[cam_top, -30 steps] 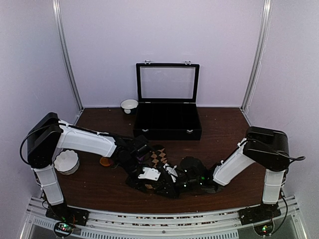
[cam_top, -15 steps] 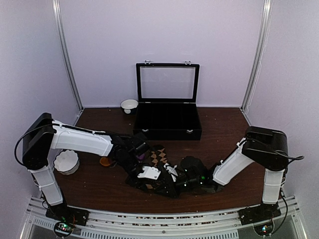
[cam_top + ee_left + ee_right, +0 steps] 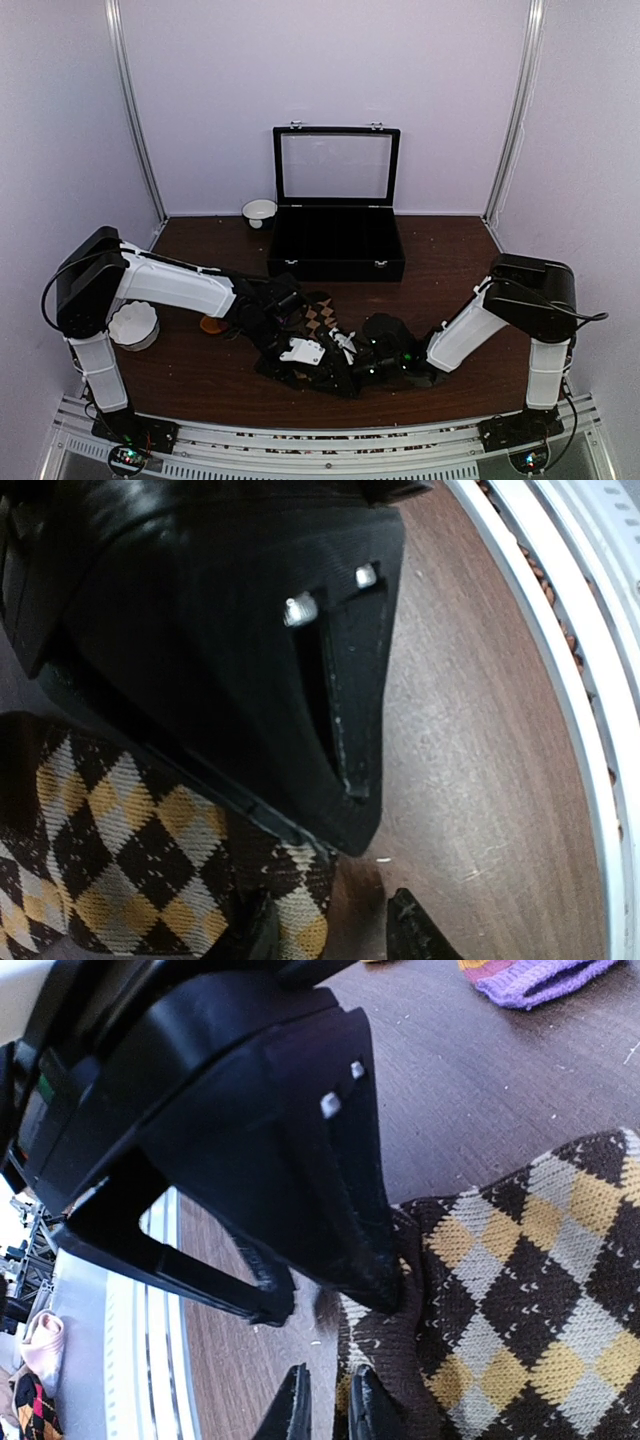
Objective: Roll the socks
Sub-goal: Roll the sock at the center of the board.
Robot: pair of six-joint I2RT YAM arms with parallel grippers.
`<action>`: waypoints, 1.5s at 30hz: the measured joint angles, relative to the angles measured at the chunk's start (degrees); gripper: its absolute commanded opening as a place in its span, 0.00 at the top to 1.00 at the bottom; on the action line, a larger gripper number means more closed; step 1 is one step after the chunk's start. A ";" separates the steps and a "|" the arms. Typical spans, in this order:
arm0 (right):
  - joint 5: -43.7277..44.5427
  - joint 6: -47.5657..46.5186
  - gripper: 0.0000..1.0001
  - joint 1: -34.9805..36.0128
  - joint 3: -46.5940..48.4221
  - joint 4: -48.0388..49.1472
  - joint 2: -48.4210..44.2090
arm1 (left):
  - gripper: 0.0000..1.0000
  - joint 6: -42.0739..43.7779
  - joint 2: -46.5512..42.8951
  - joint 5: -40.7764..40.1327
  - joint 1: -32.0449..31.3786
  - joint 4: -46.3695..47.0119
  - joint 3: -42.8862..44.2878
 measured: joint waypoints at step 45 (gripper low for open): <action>83.97 -11.17 0.00 24.98 -8.07 -31.01 -28.96 | 1.00 -12.57 19.34 22.12 9.99 -27.43 20.33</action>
